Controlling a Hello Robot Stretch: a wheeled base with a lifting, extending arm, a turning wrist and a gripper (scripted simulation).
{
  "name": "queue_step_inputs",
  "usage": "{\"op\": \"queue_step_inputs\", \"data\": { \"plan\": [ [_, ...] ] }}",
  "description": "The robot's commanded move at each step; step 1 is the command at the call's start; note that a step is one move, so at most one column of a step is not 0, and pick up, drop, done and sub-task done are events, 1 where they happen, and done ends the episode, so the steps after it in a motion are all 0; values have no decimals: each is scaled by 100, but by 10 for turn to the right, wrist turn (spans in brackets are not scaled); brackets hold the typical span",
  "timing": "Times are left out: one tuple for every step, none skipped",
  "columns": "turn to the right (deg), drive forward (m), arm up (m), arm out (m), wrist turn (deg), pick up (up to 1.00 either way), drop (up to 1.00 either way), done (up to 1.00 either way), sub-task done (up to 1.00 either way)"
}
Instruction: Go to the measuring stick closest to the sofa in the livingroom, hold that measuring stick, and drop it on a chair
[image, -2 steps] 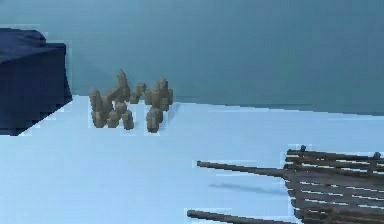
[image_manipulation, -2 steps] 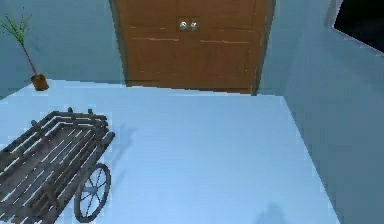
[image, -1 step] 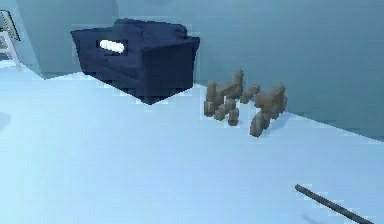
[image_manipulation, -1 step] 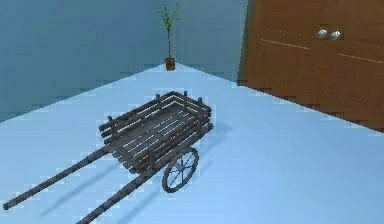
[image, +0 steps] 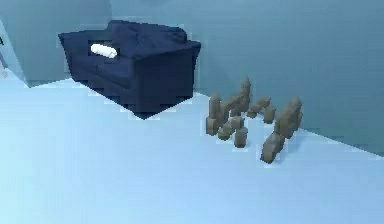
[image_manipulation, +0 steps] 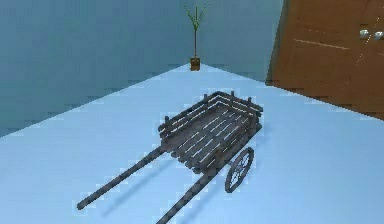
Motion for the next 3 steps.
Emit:
{"op": "queue_step_inputs", "data": {
  "plan": [
    [-450, 0, 0, 0, 0, 0, 0, 0, 0],
    [-60, 0, 0, 0, 0, 0, 0, 0, 0],
    [0, 45, 0, 0, 0, 0, 0, 0, 0]
  ]
}}
